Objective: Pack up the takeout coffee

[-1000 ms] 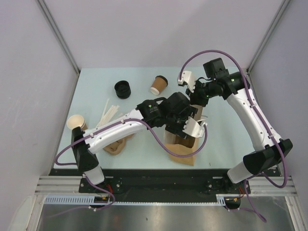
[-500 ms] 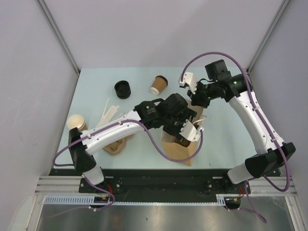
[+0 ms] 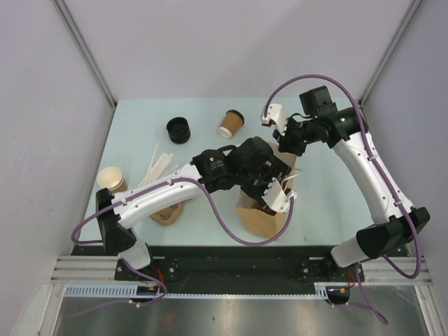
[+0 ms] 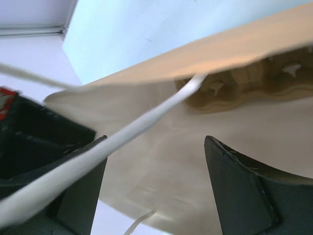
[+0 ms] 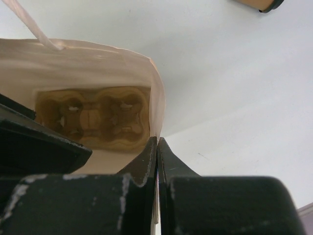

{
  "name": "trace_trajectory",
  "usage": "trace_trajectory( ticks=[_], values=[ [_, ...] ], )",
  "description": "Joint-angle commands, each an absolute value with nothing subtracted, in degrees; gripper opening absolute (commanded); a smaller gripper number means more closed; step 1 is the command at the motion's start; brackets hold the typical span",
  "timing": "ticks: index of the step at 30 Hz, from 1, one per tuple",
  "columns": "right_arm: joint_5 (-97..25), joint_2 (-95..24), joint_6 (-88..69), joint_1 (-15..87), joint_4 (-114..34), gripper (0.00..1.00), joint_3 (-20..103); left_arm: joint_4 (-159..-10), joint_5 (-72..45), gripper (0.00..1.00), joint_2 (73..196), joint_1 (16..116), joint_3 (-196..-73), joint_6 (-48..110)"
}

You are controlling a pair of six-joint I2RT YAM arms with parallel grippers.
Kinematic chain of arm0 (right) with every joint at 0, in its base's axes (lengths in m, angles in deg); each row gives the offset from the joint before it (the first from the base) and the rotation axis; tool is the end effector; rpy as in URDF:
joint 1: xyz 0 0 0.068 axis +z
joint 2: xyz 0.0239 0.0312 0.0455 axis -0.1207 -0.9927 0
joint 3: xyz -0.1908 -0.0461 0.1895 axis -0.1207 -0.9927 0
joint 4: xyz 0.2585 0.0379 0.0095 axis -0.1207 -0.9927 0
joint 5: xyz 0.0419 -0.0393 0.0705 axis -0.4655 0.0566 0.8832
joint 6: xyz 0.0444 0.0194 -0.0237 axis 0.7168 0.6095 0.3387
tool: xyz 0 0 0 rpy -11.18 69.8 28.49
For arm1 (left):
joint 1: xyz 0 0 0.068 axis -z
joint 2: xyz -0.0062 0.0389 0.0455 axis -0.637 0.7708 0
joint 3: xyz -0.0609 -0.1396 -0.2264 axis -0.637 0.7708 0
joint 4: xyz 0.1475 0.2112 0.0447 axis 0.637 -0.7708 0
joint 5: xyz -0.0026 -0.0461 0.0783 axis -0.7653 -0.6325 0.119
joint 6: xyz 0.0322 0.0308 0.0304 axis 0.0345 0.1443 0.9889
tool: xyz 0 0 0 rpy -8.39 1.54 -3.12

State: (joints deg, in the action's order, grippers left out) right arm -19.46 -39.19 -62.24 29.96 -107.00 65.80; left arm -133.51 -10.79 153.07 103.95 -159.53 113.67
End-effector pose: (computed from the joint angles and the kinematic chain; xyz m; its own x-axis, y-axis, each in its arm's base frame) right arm 0.2550 0.1242 0.4136 -0.0816 -0.7489 -0.6576 -0.9330 0.2894 -0.2138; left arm 0.1522 -0.3253 0.3733 0.7777 0.5514 -0.3019 0.5885 -0.4698 0.6580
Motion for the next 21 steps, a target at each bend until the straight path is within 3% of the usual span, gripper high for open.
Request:
trace_trajectory(
  ticks=[1,13,17,21],
  values=[
    [-18.8,-38.7,-63.0,29.6,-105.7,0.0,65.9,-129.8,-11.0,0.85,148.3,104.1,-160.8,111.1],
    [-18.4,-37.5,-63.7,27.7,-105.0,0.0,64.2,-127.8,-14.5,0.87,140.9,103.0,-161.7,105.9],
    [-18.6,-37.0,-63.7,26.7,-104.5,0.0,63.7,-120.2,-19.0,0.89,138.0,99.0,-163.5,94.1],
    [-18.4,-36.9,-63.3,24.9,-104.2,0.0,64.2,-112.6,-18.3,0.99,138.3,90.7,-167.7,75.4]
  ],
)
